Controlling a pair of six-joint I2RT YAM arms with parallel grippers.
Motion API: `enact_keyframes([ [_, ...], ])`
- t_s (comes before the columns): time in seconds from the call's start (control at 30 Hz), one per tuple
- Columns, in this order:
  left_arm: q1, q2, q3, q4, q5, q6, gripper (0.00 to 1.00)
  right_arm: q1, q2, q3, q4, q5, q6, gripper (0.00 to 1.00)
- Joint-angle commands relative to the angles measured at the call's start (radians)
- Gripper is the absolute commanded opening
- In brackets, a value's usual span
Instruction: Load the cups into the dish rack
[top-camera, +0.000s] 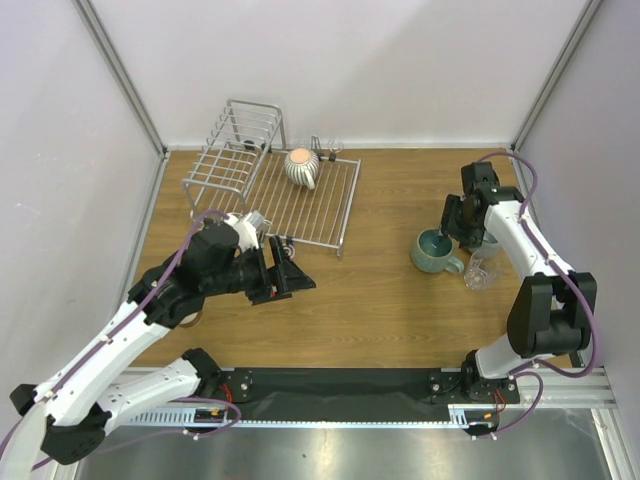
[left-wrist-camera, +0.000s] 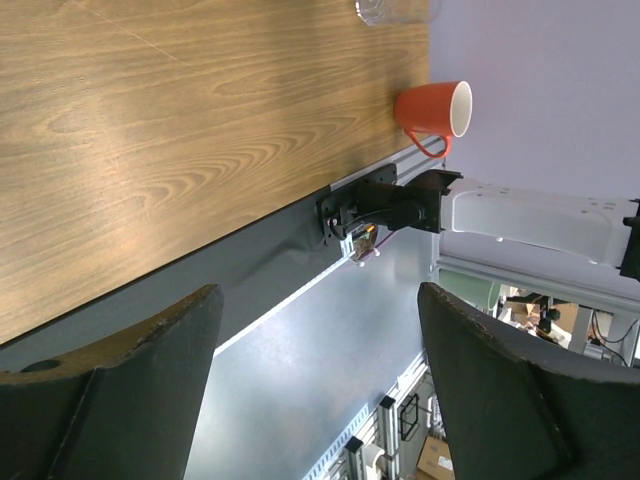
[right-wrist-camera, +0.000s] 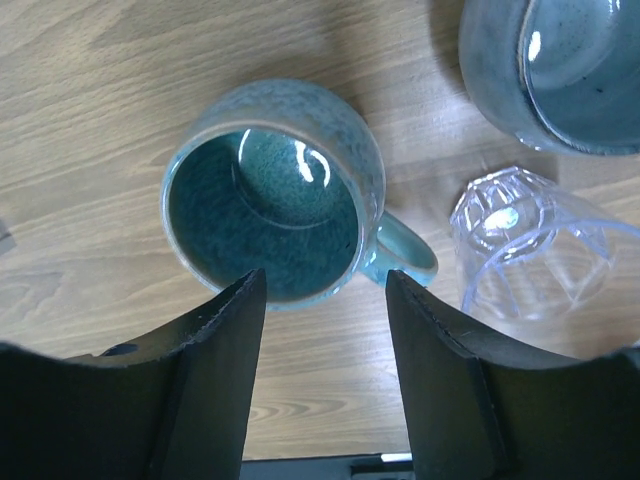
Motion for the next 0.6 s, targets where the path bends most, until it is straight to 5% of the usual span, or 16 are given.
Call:
enact_keyframes([
  [0.0,-0.003,0.008,0.053,0.016,0.031,0.022,0.84,-0.006,0.029,0.003,0.032,0.001,-0.024,0.57],
  [0.57,-0.016,0.028,0.034,0.008,0.032,0.025,0.82,-0.011,0.132,-0.02,0.099,0.009,-0.035,0.42],
])
